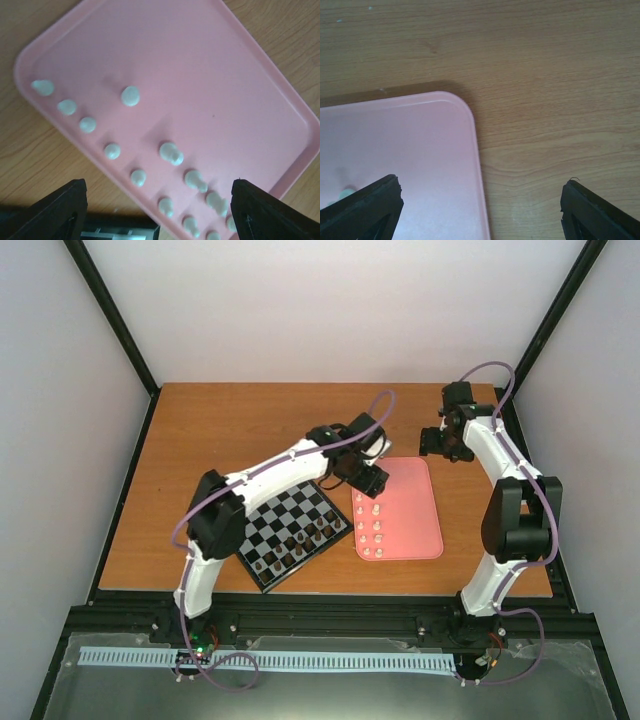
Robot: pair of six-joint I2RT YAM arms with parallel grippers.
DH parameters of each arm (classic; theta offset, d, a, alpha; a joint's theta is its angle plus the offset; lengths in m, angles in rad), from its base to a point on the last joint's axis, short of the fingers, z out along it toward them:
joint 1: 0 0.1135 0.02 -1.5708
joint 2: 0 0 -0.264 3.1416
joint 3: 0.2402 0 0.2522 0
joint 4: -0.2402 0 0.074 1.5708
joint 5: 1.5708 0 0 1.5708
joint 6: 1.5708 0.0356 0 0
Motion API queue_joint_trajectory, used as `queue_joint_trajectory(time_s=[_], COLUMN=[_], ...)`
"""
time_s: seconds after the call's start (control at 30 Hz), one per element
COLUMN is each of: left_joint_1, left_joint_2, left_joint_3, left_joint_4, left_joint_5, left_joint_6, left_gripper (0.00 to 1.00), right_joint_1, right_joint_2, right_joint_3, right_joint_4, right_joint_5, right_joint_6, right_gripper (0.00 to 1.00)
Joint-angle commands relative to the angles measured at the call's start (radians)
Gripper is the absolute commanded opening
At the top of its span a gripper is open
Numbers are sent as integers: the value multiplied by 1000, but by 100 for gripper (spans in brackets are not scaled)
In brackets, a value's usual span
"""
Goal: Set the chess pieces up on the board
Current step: Pick up the chess piece from the storage box.
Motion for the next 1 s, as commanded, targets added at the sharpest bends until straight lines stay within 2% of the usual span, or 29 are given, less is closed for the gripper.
queue_joint_trajectory(time_s=[0.0,0.2,0.43,0.63,0.97], left_joint_1=[-18,-25,-25,-23,-4], left_joint_2=[108,253,321,361,379], left_joint_3=[115,243,310,334,321], left_joint_4=[5,-9,15,19,15], left_joint_5=[49,46,-37,-57,-58], left_joint_6=[12,24,17,13,-2], left_gripper=[79,72,64,56,50], right_joint_1=[-19,-23,-27,-30,-30], right_joint_2=[-17,-15,-34,-28,-8], right_joint_3=[-11,-28,-54,-49,-30], right_joint_4=[30,43,56,58,51], right_joint_5=[-31,-35,-41,-53,-61], right_joint_6=[-9,-13,-19,-20,-22], right_gripper=[86,86,86,86,86])
